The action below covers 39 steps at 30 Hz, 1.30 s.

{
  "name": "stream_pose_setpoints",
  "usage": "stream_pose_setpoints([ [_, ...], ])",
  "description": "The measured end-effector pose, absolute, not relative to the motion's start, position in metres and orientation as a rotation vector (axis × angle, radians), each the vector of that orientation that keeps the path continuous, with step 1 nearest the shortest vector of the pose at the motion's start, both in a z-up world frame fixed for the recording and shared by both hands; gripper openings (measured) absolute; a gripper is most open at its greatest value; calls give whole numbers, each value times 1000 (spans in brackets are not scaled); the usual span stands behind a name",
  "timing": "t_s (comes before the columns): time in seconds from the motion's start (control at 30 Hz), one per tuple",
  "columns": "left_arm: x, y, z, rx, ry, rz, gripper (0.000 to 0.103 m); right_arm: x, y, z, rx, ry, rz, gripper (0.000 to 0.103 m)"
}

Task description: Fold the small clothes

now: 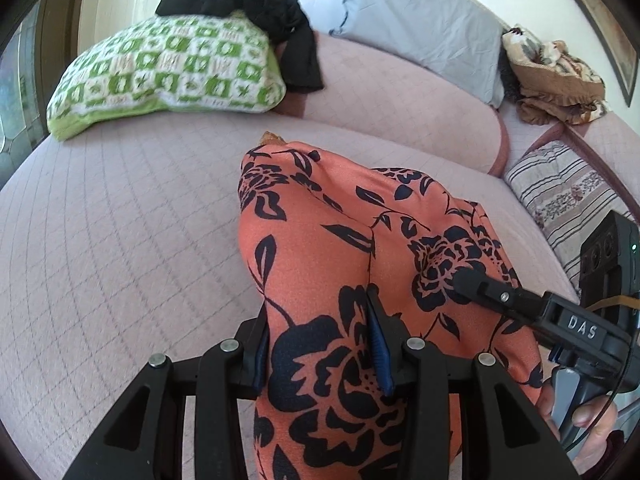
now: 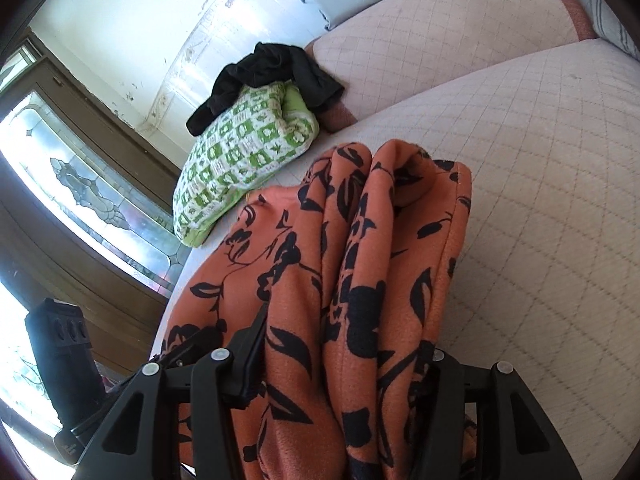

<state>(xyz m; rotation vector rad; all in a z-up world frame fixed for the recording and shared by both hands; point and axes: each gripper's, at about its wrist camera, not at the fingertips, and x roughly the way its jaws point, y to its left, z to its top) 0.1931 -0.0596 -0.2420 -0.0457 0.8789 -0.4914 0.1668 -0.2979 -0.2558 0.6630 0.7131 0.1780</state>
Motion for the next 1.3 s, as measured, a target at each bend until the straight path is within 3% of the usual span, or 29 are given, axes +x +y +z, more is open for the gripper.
stream_pose_setpoints([
  [0.17, 197, -55, -260, -30, 941, -464, 45, 174, -291, -271, 657, 768, 145, 55],
  [0.3, 195, -57, -262, 29, 937, -427, 58, 182, -294, -281, 665, 834, 97, 56],
  [0.4, 188, -61, -254, 105, 890, -395, 60, 178, -305, -281, 693, 849, 75, 60],
  [0.63, 188, -44, -237, 114, 823, -306, 61, 142, -316, -231, 605, 573, 69, 61],
  [0.7, 188, -36, -235, 107, 815, -266, 61, 136, -306, -222, 579, 526, 181, 48],
  [0.73, 189, -34, -235, 110, 816, -250, 61, 138, -300, -223, 572, 533, 225, 37],
  [0.83, 191, -35, -244, 144, 838, -230, 62, 152, -284, -239, 557, 644, 257, 37],
  [0.93, 194, -47, -262, 256, 865, -182, 68, 177, -276, -281, 565, 879, 210, 35],
  [0.97, 196, -50, -267, 278, 866, -168, 69, 179, -279, -292, 590, 903, 194, 27],
  [1.07, 196, -52, -267, 288, 839, -129, 75, 177, -288, -290, 633, 886, 201, 25],
  [1.27, 168, -52, -238, 291, 762, -73, 78, 136, -289, -258, 549, 742, 126, 28],
  [1.3, 159, -50, -229, 280, 736, -51, 83, 126, -288, -247, 510, 701, 112, 28],
])
